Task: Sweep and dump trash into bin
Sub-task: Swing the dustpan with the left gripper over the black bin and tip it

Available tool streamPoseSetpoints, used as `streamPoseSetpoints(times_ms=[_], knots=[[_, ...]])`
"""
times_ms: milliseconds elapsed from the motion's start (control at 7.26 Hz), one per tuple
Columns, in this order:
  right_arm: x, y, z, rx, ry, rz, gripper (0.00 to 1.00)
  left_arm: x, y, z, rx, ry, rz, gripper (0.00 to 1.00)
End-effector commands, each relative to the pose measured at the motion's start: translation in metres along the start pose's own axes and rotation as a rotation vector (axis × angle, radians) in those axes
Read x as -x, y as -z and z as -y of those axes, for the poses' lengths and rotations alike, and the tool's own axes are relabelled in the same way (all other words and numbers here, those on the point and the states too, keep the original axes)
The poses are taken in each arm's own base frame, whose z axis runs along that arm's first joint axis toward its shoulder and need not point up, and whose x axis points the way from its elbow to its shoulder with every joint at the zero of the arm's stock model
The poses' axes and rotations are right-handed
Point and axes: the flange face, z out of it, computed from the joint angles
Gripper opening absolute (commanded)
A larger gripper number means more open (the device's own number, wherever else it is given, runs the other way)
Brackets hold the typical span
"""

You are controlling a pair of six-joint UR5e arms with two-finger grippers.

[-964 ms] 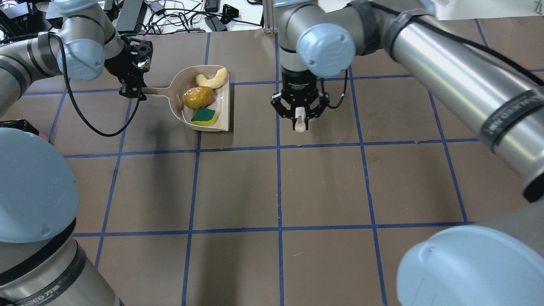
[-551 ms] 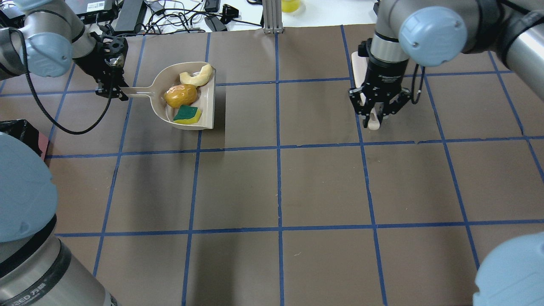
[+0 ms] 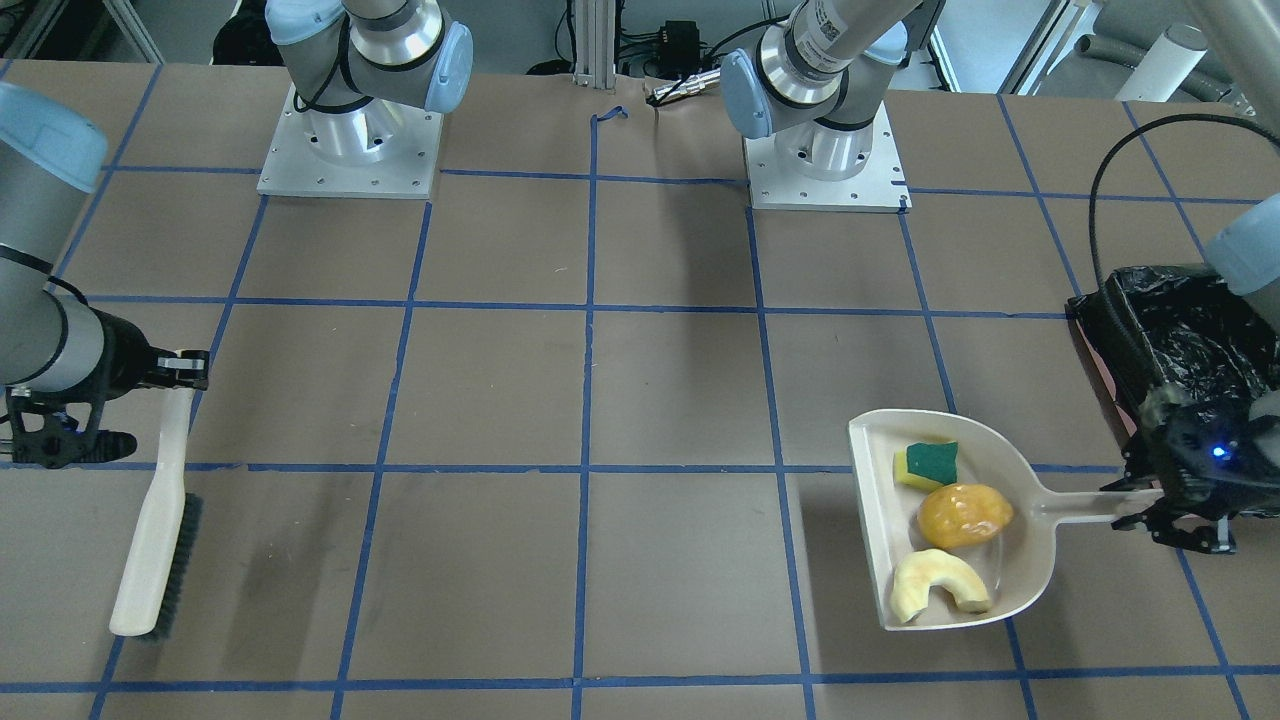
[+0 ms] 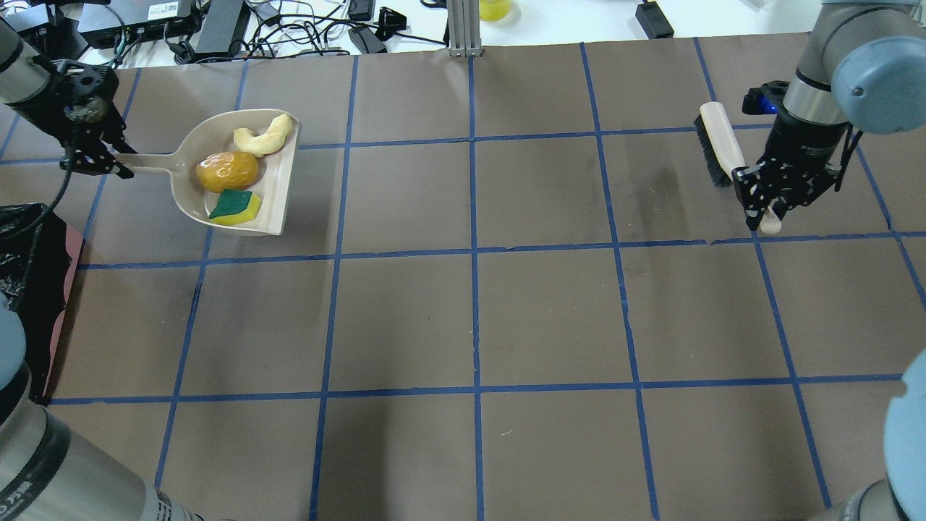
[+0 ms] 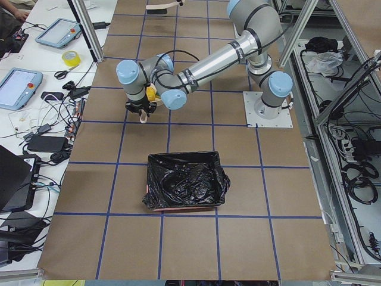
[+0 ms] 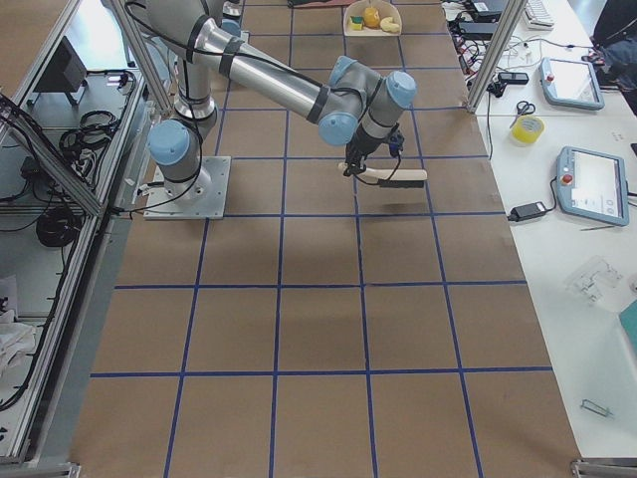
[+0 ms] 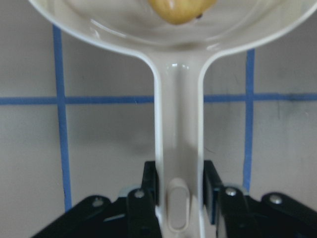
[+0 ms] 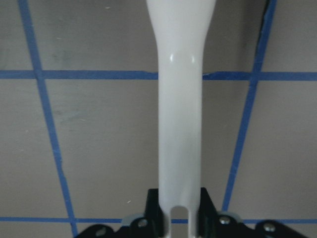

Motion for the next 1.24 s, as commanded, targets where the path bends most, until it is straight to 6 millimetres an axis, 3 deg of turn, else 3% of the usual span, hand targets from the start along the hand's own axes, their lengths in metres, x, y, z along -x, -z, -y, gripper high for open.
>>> streamPoseSetpoints(times_ms=[0, 138, 413, 689, 1102], knots=[[-0.037, -0.022, 0.008, -0.024, -0.009, -0.002, 0.00, -0.037, 0.044, -0.066, -0.015, -0.054, -0.009, 0.10], [-0.037, -0.037, 0.003, -0.006, -0.020, 0.009, 0.00, -0.055, 0.068, -0.101, -0.024, -0.014, -0.013, 0.09], [-0.035, -0.044, 0.003, -0.001, -0.010, 0.016, 0.00, -0.082, 0.096, -0.170, -0.031, -0.111, -0.003, 0.08], [-0.036, -0.048, 0.003, 0.007, -0.012, 0.017, 0.00, -0.109, 0.125, -0.219, 0.064, -0.199, -0.032, 0.05], [-0.036, -0.051, 0.005, 0.011, -0.010, 0.019, 0.00, -0.124, 0.134, -0.283, 0.127, -0.363, -0.038, 0.04]])
